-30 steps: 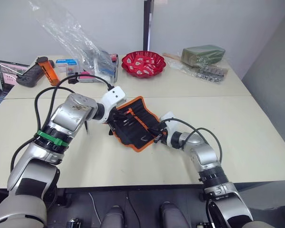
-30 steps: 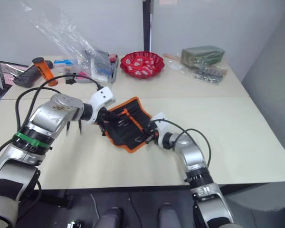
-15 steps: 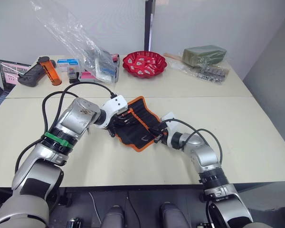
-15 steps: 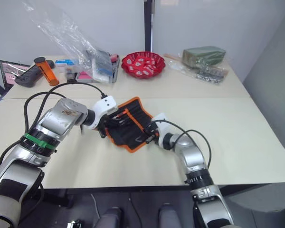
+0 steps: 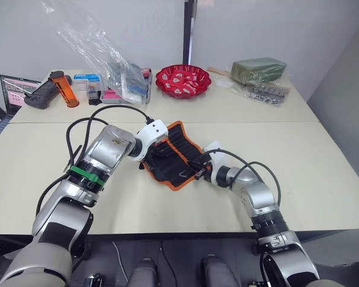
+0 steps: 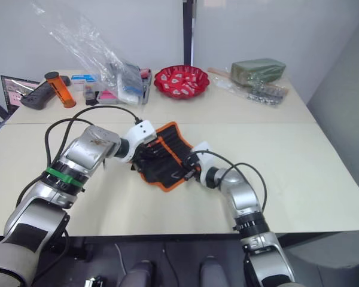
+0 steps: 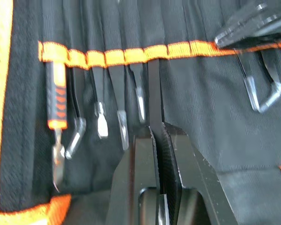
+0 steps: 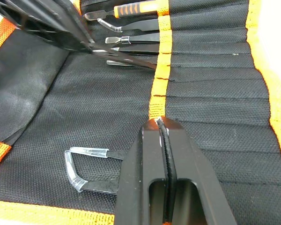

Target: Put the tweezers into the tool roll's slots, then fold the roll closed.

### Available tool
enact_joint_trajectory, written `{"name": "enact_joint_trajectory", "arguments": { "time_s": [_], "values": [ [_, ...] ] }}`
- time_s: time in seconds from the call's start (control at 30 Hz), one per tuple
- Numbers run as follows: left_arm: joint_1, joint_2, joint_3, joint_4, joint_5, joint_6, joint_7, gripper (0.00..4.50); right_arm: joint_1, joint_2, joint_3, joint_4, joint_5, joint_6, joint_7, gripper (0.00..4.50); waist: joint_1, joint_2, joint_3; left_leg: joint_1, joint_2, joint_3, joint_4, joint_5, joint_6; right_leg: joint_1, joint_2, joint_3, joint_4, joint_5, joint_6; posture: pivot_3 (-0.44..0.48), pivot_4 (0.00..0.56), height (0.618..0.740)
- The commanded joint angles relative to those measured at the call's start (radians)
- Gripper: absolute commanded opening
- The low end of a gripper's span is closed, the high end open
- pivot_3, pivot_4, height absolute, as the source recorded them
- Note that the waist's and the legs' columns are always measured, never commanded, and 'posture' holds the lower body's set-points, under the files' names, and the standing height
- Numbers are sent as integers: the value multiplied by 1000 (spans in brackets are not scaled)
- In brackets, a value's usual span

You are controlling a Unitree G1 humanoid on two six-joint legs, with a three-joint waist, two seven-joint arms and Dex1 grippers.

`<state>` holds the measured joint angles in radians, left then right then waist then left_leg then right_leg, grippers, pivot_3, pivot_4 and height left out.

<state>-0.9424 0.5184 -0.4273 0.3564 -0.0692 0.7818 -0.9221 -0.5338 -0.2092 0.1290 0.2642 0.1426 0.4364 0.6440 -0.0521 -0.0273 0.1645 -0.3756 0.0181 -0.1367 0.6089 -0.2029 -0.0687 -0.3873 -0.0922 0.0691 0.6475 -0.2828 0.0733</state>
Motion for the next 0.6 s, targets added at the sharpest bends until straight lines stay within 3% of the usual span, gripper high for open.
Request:
{"name": "enact_joint_trajectory", "arguments": {
  "time_s": [0.03,0.6],
  "values": [
    [-17,-38,17,33,35,-75,36,30,33,-21,9,58,-26,42,-23,0,3,0,0,0,0,0,0,0,0,0,0,0,0,0,0,0,150,740],
    [-68,-222,116,428,77,-406,108,30,47,-39,16,29,-23,67,-22,0,14,1,0,0,-1,0,2,0,0,1,-1,0,0,0,1,0,150,740]
  ]
}}
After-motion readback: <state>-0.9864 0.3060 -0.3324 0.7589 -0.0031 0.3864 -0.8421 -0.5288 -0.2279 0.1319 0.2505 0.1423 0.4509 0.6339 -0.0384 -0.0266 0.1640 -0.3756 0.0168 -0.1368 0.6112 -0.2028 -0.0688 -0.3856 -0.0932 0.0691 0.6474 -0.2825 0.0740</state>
